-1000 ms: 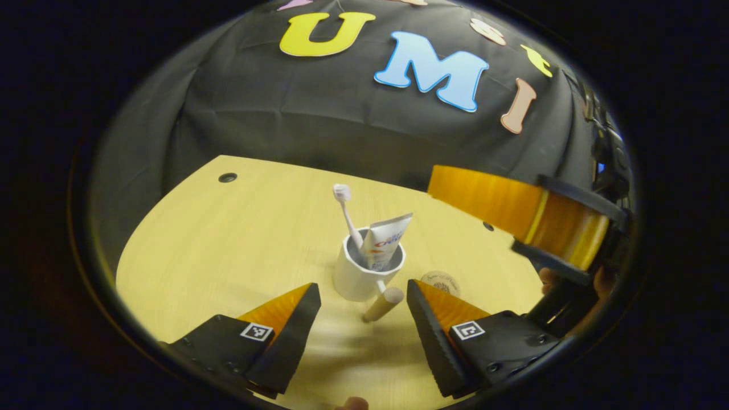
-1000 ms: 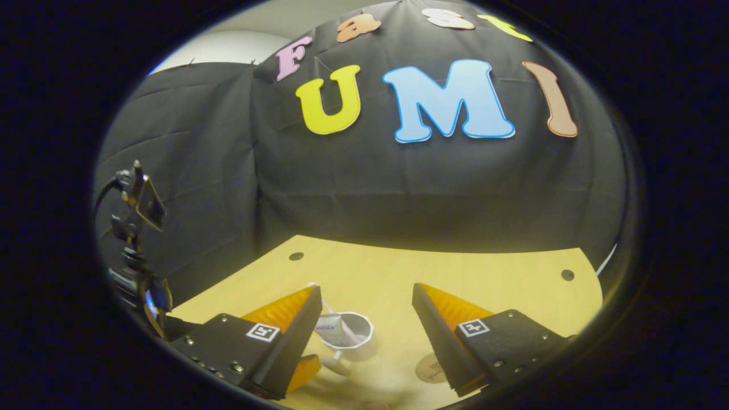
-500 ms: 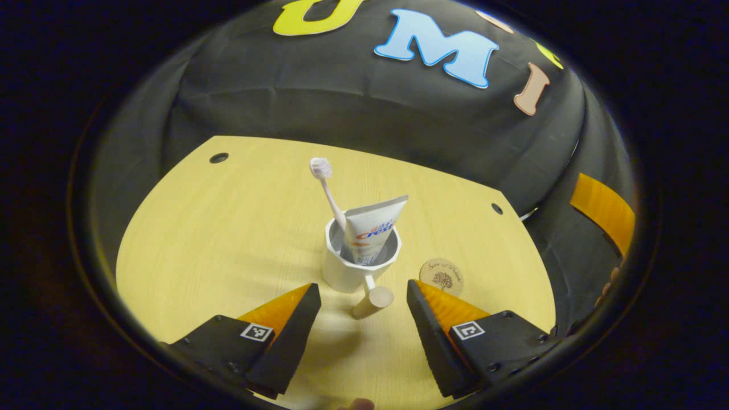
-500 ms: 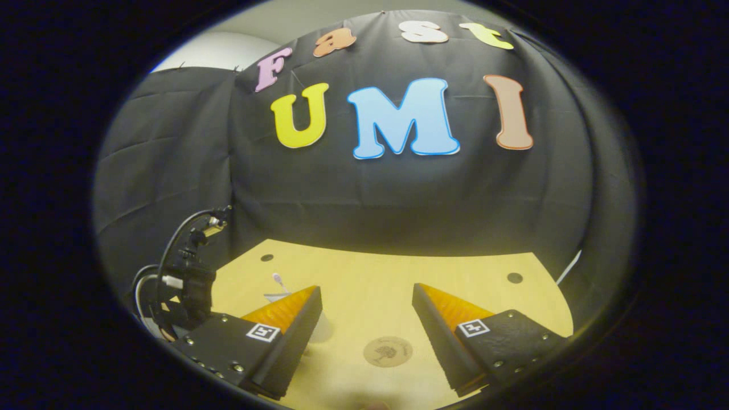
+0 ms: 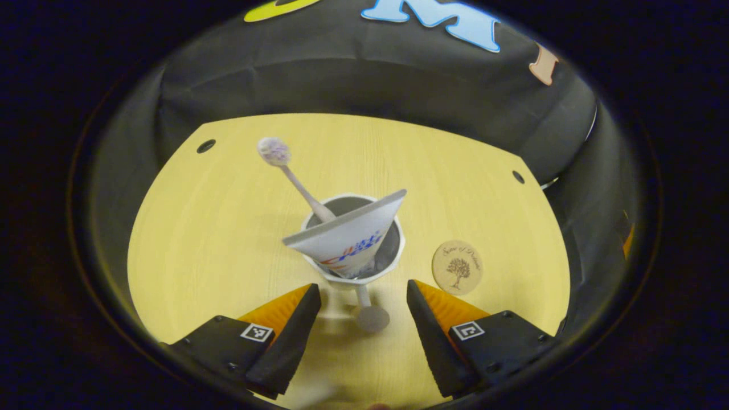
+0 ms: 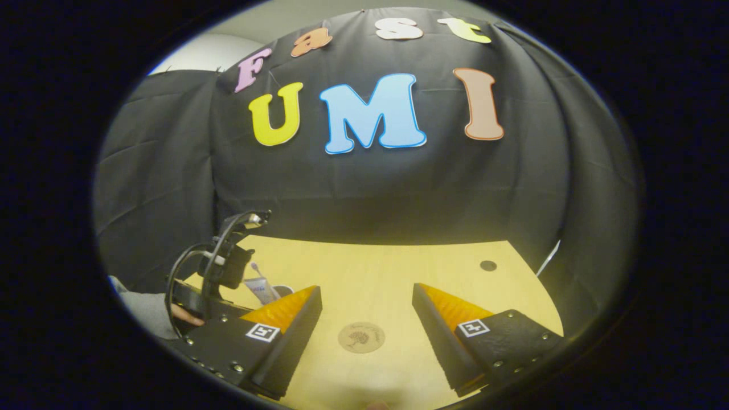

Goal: Put the toothbrush and toothpaste on the desktop into the cup, then pick up the cup and place it on the coaster on the desktop.

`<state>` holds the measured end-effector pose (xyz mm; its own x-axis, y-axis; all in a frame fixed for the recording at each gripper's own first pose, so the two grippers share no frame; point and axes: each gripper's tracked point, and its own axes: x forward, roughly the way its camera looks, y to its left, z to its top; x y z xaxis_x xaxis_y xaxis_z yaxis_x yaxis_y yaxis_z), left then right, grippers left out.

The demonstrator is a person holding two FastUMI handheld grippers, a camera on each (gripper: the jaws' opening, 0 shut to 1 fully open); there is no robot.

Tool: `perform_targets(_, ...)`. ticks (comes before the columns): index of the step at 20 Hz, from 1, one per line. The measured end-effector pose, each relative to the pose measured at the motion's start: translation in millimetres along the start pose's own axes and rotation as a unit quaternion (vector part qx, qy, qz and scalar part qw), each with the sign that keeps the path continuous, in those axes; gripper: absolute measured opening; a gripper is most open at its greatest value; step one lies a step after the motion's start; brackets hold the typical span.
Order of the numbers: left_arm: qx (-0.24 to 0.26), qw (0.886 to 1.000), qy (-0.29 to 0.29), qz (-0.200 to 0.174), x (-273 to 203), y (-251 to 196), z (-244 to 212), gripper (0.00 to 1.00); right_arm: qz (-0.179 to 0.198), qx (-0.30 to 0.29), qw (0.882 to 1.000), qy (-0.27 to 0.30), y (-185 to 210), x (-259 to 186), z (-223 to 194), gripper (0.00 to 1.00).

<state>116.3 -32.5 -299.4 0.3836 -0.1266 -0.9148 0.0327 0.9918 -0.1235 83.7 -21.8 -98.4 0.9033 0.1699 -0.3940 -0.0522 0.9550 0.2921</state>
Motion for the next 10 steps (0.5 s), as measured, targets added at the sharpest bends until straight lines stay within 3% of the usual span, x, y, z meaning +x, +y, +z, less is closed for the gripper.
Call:
perform_targets(6, -0.007, 0.999, 0.038, 0.028, 23, 6, -6, 0.93, -0.002, 0.002, 1.000, 0.012, -12, 1, -9, 0.97)
perform_targets(7, -0.009, 0.999, 0.039, 0.034, 25, 8, -5, 0.89, -0.004, 0.003, 1.000, 0.017, -15, 1, -12, 0.97)
perform_targets(8, -0.009, 0.998, 0.043, 0.041, 27, 10, -6, 0.75, -0.005, 0.006, 1.000, 0.021, -16, 2, -15, 0.97)
perform_targets(10, -0.010, 0.998, 0.043, 0.053, 27, 15, -6, 0.71, -0.005, 0.011, 1.000, 0.026, -20, 3, -19, 0.97)
